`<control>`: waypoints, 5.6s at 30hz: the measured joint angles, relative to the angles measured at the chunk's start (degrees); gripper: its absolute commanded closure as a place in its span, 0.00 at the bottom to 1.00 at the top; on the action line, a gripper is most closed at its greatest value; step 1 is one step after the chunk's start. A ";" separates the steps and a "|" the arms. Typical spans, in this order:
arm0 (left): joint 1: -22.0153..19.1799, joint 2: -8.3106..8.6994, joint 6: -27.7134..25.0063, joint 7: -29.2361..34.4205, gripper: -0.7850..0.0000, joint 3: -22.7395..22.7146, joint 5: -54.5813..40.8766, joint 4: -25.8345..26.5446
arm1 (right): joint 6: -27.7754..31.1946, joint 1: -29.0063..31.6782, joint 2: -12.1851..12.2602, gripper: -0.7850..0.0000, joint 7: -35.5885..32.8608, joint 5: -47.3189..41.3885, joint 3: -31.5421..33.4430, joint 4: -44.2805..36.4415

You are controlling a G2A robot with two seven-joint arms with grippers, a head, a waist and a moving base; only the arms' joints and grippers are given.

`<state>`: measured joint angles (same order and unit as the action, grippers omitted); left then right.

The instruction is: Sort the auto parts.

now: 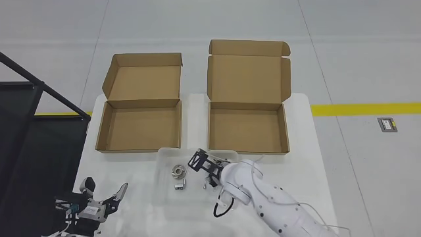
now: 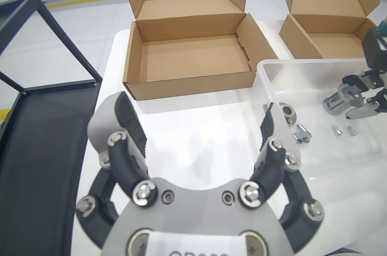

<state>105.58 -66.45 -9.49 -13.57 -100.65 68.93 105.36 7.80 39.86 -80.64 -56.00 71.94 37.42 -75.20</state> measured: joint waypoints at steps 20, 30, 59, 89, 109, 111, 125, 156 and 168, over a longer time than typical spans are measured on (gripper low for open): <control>0.00 0.00 0.00 0.00 0.00 0.00 0.00 0.00 | 10.08 9.18 2.77 1.00 6.45 2.61 9.10 -19.09; 0.00 0.00 0.00 0.00 0.00 0.00 0.00 0.00 | 13.26 17.66 6.00 1.00 10.90 10.68 21.55 -38.83; -0.22 0.00 -0.82 0.20 0.00 -0.02 -0.19 0.20 | -2.46 8.04 3.59 1.00 7.26 10.15 20.44 -24.59; 1.62 -0.28 -2.68 -1.47 0.00 -1.78 -2.19 1.30 | -13.58 -21.27 -11.50 1.00 18.03 -4.43 2.84 36.27; 1.62 -0.28 -2.68 -1.47 0.00 -1.78 -2.19 1.30 | -10.55 -25.86 -16.35 0.13 23.45 -7.22 2.47 51.64; 1.62 -0.28 -2.68 -1.47 0.00 -1.78 -2.19 1.30 | -10.37 -26.01 -16.56 0.13 23.68 -7.18 2.52 52.32; 1.62 -0.28 -2.68 -1.47 0.00 -1.78 -2.19 1.30 | -11.32 -25.22 -15.73 0.00 24.99 -3.10 3.75 44.98; 1.62 -0.28 -2.68 -1.47 0.00 -1.78 -2.19 1.30 | 10.41 7.67 -4.08 0.00 -1.39 23.02 12.91 -22.22; 1.62 -0.28 -2.68 -1.47 0.00 -1.78 -2.19 1.30 | 11.53 8.57 -4.33 0.00 -0.52 23.06 11.21 -21.52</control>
<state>107.21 -66.73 -12.17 -15.04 -102.43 66.74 106.66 19.33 48.43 -84.97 -56.52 95.00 48.63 -96.73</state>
